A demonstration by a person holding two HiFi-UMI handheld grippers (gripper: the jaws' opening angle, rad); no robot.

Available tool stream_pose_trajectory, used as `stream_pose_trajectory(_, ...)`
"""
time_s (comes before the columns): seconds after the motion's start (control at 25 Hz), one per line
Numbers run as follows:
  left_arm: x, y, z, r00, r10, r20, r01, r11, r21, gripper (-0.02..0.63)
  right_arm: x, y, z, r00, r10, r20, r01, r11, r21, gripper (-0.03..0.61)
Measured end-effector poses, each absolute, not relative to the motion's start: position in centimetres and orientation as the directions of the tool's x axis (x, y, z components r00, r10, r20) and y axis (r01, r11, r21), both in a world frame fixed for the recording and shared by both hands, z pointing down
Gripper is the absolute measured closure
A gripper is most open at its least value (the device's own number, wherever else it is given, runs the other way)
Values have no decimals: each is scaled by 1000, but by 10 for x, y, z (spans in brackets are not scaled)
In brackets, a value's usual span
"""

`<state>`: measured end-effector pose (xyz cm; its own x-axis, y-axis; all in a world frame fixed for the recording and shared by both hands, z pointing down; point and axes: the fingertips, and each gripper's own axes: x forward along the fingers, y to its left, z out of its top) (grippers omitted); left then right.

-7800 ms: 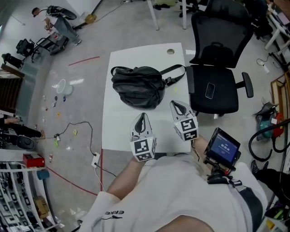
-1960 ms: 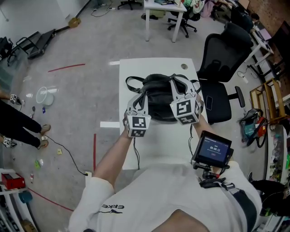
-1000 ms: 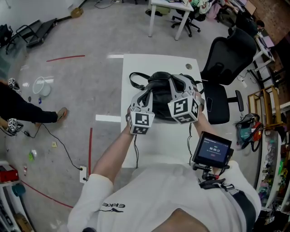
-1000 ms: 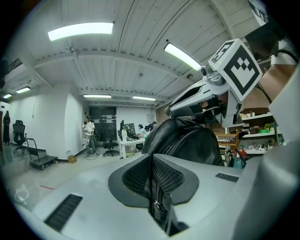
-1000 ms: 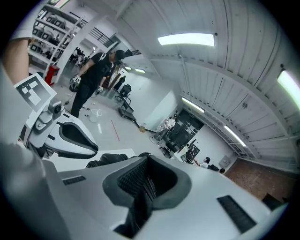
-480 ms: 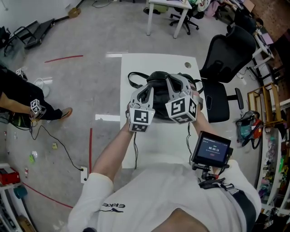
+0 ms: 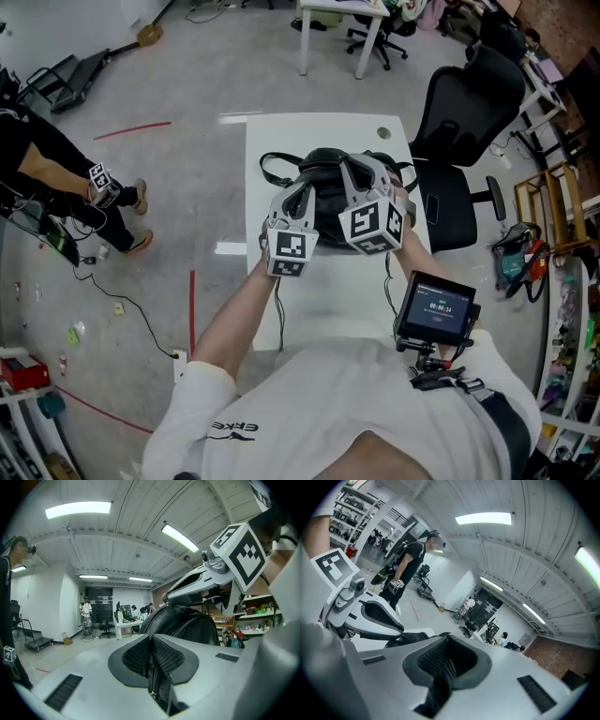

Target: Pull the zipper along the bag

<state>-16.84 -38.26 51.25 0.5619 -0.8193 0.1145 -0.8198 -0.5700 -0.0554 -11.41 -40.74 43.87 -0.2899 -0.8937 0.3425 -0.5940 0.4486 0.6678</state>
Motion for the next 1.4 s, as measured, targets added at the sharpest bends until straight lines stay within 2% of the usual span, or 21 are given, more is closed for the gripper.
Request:
stream_pose_trajectory(0.44, -165, -383, 514, 543, -833, 108, -827, -553, -106, 609, -113, -404, 454, -324, -886, 330, -584, 463, 667, 558)
stream_pose_trajectory(0.72, -171, -376, 539, 536, -832, 142, -833, -549, -67, 609, -116, -405, 453, -319, -879, 355, -541, 476, 693, 558)
stream_pose_trajectory(1.4, -165, -372, 524, 552, -824, 125, -828, -559, -33, 609, -138, -408, 444, -300, -860, 414, -412, 508, 757, 558)
